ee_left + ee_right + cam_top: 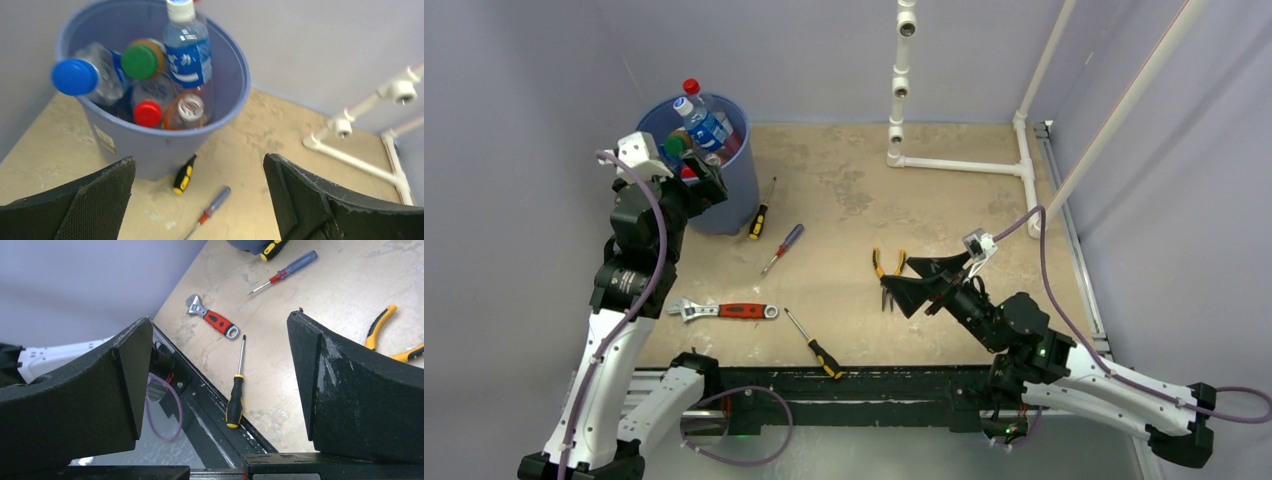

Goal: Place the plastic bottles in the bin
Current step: Reset both arms

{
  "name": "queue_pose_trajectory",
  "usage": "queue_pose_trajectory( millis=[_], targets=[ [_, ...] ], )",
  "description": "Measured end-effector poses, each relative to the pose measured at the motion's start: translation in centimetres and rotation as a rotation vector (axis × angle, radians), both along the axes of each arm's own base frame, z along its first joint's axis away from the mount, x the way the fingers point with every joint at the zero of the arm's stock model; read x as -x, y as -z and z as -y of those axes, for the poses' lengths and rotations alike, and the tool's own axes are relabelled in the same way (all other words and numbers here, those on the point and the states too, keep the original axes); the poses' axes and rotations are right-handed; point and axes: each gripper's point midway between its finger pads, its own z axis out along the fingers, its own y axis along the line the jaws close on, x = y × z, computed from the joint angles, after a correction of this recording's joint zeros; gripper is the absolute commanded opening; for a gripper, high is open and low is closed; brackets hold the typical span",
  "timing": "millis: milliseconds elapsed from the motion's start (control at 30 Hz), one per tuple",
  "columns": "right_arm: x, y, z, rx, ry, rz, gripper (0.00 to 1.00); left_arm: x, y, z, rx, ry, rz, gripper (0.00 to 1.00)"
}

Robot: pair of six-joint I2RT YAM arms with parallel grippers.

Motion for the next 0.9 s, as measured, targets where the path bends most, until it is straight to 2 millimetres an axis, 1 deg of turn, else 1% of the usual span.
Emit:
queue_pose_trajectory(
  millis=[100,200,333,400,467,567,633,667,700,800,900],
  targets=[
    [-0.5,0.4,0.6,-0.034,0.042,-0.029,0.99,0.2,1.8,1.7,0.012,0.095,-0.071,0.99],
    [-1.0,1.0,1.0,-0.047,0.079,-0.06,0.99,0.3,3.8,2.8,0.009,0.145,-0.143,0.99],
    [-1.3,1.1,1.3,-0.067,0.106,-0.084,0.99,0.6,8.1,4.0,-0.004,0.196,-0.257,0.99],
    [-1.4,1.2,1.2,-0.071,0.113,-0.096,0.99,0.9,9.4,4.4,-0.009,0.215,-0.292,0.99],
    [-1.6,1.6,1.0,-0.064,0.117,-0.108,0.99,0.8,10.2,5.2,-0.015,0.239,-0.316,0.99],
    [-1.8,2.5,0.5,-0.038,0.12,-0.127,0.99,0.3,11.3,7.4,-0.044,0.285,-0.337,0.99],
    [-2.0,3.1,0.2,-0.017,0.121,-0.138,0.99,0.2,12.8,9.1,-0.075,0.321,-0.367,0.99],
    [-2.0,3.4,0.1,-0.01,0.122,-0.141,0.99,0.0,13.6,9.6,-0.087,0.328,-0.385,0.99],
    [-2.1,3.6,-0.1,-0.001,0.122,-0.145,0.99,-0.4,14.8,9.8,-0.106,0.322,-0.413,0.99],
    [-2.2,4.1,-0.3,0.016,0.124,-0.151,0.99,-1.4,16.9,9.8,-0.139,0.292,-0.454,0.99],
    [-2.2,4.4,-0.3,0.029,0.125,-0.155,0.99,-2.6,18.5,9.5,-0.179,0.255,-0.482,0.99]
  ],
)
